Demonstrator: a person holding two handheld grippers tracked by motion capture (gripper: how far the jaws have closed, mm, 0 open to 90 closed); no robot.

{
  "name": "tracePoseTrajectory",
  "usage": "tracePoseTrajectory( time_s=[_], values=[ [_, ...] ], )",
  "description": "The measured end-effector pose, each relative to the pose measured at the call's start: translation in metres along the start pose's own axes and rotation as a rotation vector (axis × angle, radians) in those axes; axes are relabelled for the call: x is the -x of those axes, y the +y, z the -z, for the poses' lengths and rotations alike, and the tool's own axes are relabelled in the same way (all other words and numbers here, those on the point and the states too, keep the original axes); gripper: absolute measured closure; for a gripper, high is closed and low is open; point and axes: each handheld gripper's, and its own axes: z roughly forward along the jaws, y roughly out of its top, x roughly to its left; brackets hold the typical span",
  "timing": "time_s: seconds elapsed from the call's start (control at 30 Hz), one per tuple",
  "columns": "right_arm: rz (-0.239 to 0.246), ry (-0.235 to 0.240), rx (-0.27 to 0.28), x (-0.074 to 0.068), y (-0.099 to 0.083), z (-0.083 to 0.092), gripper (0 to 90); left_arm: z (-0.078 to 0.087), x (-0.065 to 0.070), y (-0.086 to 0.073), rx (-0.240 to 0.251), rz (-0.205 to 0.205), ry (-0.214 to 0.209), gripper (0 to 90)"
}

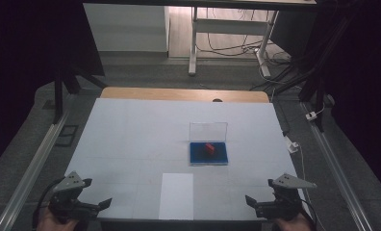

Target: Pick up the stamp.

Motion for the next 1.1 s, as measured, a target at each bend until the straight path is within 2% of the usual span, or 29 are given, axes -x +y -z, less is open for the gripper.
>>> tracePoseTrajectory(
  time_s=[0.3, 0.53, 0.77, 0.97, 1.1],
  values=[
    [0.04, 0.017, 0.002, -0.004, 0.004, -0.002, 0.0, 0.0, 0.002, 0.0, 0.003, -0.013, 0.011, 0.0],
    [0.067, 0.025, 0.029, -0.004, 0.01, -0.004, 0.0, 0.001, 0.003, -0.001, 0.007, -0.017, 0.022, 0.0],
    [0.074, 0.043, 0.03, -0.005, 0.017, -0.008, 0.0, 0.001, 0.003, -0.001, 0.006, -0.022, 0.027, 0.0],
    [0.095, 0.054, 0.03, -0.007, 0.024, -0.014, 0.0, 0.001, 0.004, -0.001, 0.006, -0.023, 0.025, 0.0],
    [0.113, 0.058, 0.053, -0.007, 0.029, -0.016, 0.0, 0.001, 0.003, -0.001, 0.006, -0.016, 0.016, 0.0]
  ],
)
